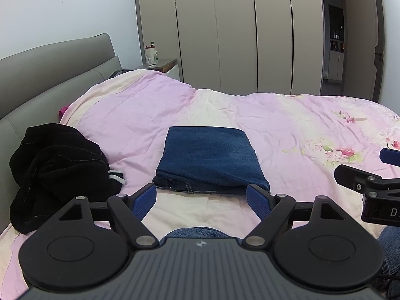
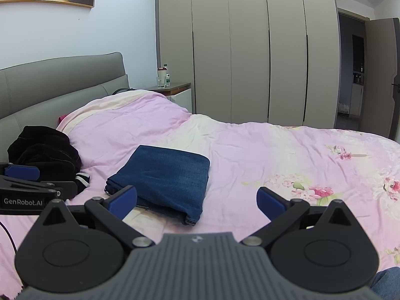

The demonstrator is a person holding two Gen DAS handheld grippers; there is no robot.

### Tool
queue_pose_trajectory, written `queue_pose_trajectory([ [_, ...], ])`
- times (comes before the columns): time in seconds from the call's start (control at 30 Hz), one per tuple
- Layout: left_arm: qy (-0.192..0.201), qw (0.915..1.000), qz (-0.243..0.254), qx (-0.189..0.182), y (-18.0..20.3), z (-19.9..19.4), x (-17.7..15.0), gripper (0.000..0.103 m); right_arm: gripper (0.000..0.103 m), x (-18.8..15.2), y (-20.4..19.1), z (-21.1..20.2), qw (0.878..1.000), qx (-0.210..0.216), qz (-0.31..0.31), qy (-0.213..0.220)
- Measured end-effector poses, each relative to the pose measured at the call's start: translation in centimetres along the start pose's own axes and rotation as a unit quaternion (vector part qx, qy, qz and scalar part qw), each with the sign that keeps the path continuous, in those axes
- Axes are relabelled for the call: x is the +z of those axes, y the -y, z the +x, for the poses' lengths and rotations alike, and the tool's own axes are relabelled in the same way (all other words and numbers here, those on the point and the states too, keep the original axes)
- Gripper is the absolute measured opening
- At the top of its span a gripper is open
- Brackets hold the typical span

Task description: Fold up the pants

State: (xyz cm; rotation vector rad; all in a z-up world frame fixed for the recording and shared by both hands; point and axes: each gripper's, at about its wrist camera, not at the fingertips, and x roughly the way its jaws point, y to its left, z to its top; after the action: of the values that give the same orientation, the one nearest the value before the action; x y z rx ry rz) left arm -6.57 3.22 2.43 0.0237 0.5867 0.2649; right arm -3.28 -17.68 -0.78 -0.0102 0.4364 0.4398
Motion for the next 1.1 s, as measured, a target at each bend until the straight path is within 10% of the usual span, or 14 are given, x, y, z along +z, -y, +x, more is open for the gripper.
queue_pose_trajectory([
  [1.1,-0.001,1.0,0.0,0.0,-0.33,-0.16,0.17,0.095,0.098,-0.21,0.07,-0.43,1.0,0.01,0.007,-0.006],
])
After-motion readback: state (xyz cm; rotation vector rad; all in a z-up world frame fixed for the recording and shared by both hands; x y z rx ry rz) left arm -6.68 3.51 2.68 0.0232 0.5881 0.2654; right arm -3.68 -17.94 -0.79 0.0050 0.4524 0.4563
